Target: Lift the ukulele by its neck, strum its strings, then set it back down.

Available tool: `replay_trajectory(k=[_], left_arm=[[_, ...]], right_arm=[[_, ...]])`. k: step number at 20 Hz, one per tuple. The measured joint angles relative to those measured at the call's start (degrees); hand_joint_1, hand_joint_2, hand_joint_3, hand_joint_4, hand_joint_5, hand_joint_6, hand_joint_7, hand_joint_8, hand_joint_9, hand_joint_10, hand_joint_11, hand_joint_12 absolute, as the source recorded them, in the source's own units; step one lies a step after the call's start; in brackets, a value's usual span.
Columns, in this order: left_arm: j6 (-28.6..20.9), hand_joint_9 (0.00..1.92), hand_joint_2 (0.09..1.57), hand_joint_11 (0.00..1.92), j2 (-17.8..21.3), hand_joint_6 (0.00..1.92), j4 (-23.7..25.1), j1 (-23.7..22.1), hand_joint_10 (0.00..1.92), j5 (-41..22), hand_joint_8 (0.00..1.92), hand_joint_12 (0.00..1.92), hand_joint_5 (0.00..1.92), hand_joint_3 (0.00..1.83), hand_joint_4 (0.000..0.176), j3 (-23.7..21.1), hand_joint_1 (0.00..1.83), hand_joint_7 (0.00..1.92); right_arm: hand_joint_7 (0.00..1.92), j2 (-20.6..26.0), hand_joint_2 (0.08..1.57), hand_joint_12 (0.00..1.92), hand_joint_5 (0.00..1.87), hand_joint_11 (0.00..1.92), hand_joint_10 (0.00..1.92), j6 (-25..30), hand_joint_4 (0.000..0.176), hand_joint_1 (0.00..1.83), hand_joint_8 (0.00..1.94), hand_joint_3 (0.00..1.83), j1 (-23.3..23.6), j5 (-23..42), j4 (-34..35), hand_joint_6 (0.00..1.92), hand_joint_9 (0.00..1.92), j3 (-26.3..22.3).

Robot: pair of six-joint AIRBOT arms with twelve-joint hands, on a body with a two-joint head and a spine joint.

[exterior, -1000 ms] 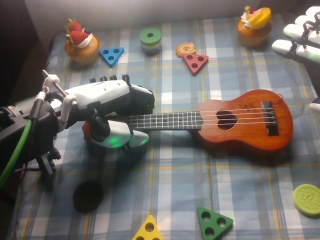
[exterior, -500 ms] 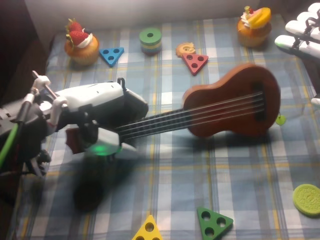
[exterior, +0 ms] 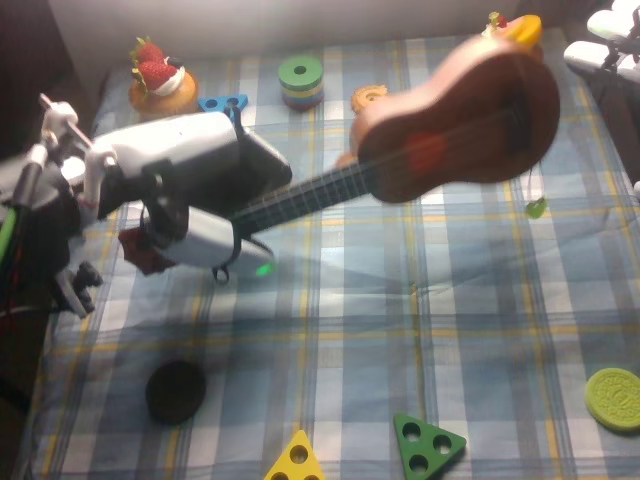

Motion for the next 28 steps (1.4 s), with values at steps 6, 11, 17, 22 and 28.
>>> replay_trajectory(k=[6, 11, 17, 22, 28], left_arm=[[-11.5, 1.25, 1.14, 1.36, 0.04, 1.92, 5.6, -2.12, 1.92, 0.66, 1.92, 1.92, 0.92, 0.0, 0.0, 2.78, 1.47, 1.12], [-15.06, 1.29, 1.15, 1.45, 0.02, 1.92, 8.28, -3.41, 1.92, 1.2, 1.92, 1.92, 0.94, 0.0, 0.0, 3.56, 1.53, 1.14], [-54.05, 1.31, 1.13, 1.46, 1.01, 1.92, 34.12, -5.11, 1.92, -0.87, 1.92, 1.92, 1.07, 0.0, 0.0, 10.54, 1.55, 1.21], [-70.51, 1.33, 1.12, 1.47, 0.94, 1.92, 53.05, -8.66, 1.92, -0.59, 1.92, 1.92, 1.12, 0.0, 0.0, 11.17, 1.57, 1.26], [-93.13, 1.33, 1.13, 1.46, 0.44, 1.92, 81.88, -13.64, 1.92, 0.11, 1.92, 1.92, 1.15, 0.0, 0.0, 12.2, 1.53, 1.25]], right_arm=[[0.0, -0.7, 1.37, 0.0, 0.0, 0.0, 0.0, 0.04, 0.065, 0.36, 0.0, 0.0, 0.0, -0.13, -2.21, 0.0, 0.0, -0.59], [0.0, -1.29, 1.4, 0.0, 0.0, 0.0, 0.0, -1.03, 0.064, 0.38, 0.0, 0.01, 0.0, -0.17, -2.43, 0.0, 0.0, -0.57], [0.0, -0.44, 1.41, 0.0, 0.01, 0.0, 0.0, -1.07, 0.004, 0.61, 0.0, 0.0, 0.02, -0.11, -2.25, 0.0, 0.0, -0.59], [0.0, -0.09, 1.4, 0.0, 0.0, 0.0, 0.0, -1.05, 0.03, 0.56, 0.0, 0.0, 0.02, -0.11, -2.49, 0.0, 0.0, -0.7], [0.0, -0.11, 1.39, 0.0, 0.0, 0.0, 0.0, -1.05, 0.035, 0.53, 0.0, 0.0, 0.02, -0.15, -2.6, 0.0, 0.0, -0.81]])
